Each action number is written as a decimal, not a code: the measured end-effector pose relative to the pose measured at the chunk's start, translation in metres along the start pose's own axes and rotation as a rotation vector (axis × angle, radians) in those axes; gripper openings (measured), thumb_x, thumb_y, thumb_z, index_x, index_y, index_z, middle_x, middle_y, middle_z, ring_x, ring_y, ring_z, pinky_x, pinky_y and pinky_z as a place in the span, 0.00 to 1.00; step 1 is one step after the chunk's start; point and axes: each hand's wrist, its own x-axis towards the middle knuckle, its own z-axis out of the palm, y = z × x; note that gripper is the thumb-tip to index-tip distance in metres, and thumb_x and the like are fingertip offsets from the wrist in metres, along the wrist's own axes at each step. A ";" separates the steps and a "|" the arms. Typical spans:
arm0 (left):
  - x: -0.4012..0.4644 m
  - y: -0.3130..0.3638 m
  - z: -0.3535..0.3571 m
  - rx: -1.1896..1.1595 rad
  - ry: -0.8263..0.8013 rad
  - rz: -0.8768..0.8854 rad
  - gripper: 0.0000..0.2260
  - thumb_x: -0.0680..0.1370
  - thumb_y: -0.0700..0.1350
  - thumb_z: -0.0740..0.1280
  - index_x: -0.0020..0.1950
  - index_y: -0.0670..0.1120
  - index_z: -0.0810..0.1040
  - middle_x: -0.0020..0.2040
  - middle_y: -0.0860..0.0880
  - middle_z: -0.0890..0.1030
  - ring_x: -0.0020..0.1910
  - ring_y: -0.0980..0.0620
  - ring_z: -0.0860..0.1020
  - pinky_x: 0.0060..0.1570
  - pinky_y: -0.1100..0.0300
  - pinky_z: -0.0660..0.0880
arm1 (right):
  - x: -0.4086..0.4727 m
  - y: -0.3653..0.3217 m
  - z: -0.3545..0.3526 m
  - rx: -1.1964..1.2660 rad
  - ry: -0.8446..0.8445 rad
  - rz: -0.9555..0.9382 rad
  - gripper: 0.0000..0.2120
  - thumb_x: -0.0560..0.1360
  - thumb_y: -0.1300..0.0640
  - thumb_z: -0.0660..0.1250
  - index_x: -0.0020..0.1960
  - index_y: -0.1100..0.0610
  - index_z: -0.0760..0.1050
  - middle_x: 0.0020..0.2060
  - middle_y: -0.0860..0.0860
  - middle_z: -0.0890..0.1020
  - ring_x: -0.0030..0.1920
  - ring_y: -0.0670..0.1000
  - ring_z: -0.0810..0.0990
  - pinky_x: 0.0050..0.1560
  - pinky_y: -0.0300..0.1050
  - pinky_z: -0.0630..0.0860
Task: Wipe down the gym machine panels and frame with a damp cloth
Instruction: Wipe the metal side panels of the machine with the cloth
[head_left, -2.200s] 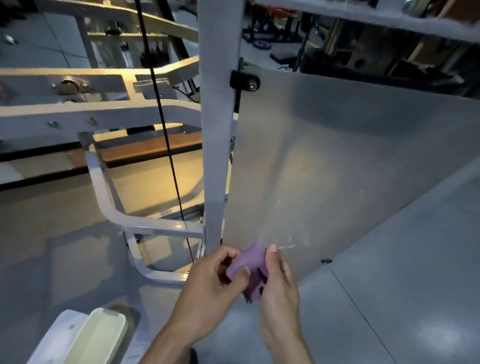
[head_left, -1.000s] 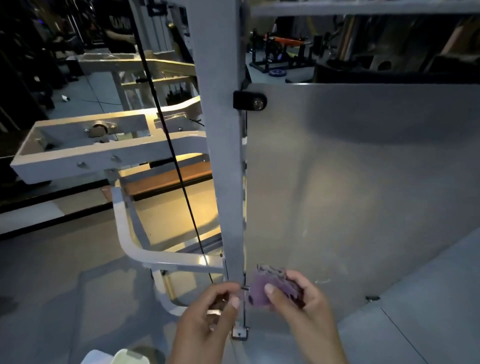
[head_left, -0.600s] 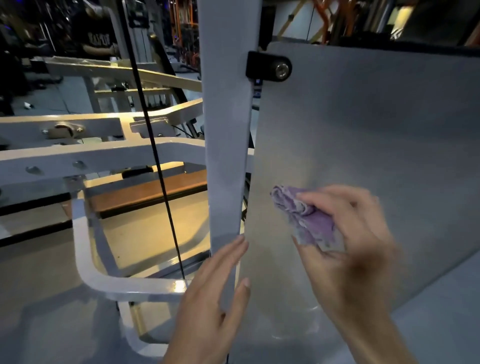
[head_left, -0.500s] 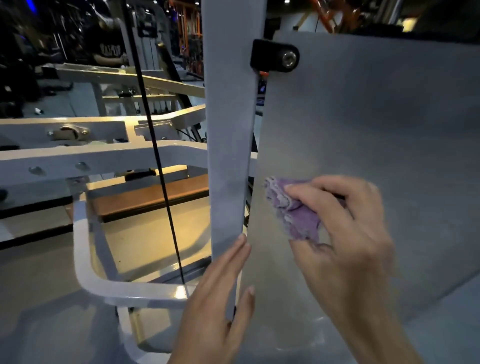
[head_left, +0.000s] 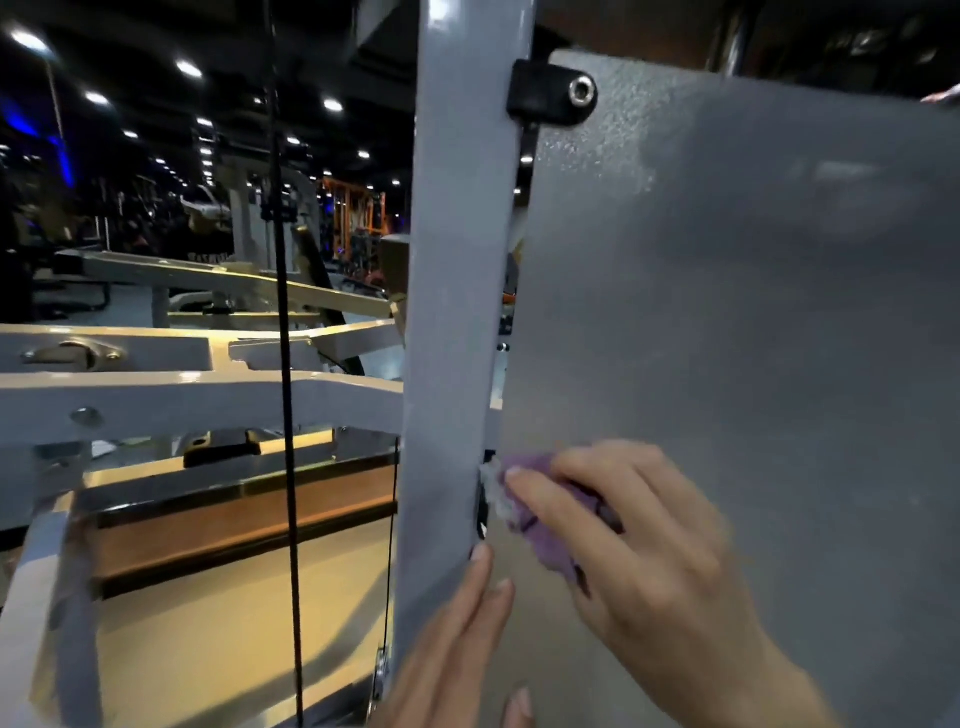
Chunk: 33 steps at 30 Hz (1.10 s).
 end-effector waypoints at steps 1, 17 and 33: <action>0.001 -0.001 0.002 -0.011 0.033 0.009 0.25 0.83 0.66 0.53 0.78 0.59 0.65 0.80 0.62 0.65 0.75 0.68 0.65 0.70 0.74 0.62 | 0.014 0.005 -0.004 -0.017 0.027 -0.011 0.09 0.83 0.59 0.66 0.52 0.59 0.86 0.45 0.55 0.84 0.45 0.57 0.80 0.48 0.51 0.80; 0.012 -0.016 0.054 0.168 0.468 0.272 0.23 0.75 0.50 0.63 0.69 0.50 0.78 0.73 0.50 0.76 0.61 0.52 0.77 0.66 0.65 0.66 | 0.008 0.024 0.005 -0.240 0.176 -0.254 0.09 0.82 0.59 0.66 0.50 0.58 0.84 0.42 0.55 0.80 0.39 0.56 0.74 0.39 0.51 0.72; 0.005 -0.029 0.078 0.307 0.595 0.368 0.19 0.78 0.47 0.63 0.66 0.44 0.82 0.76 0.48 0.74 0.74 0.49 0.73 0.72 0.59 0.63 | -0.037 0.013 0.023 -0.254 0.143 -0.292 0.07 0.80 0.58 0.66 0.50 0.56 0.82 0.43 0.54 0.78 0.40 0.56 0.76 0.39 0.52 0.71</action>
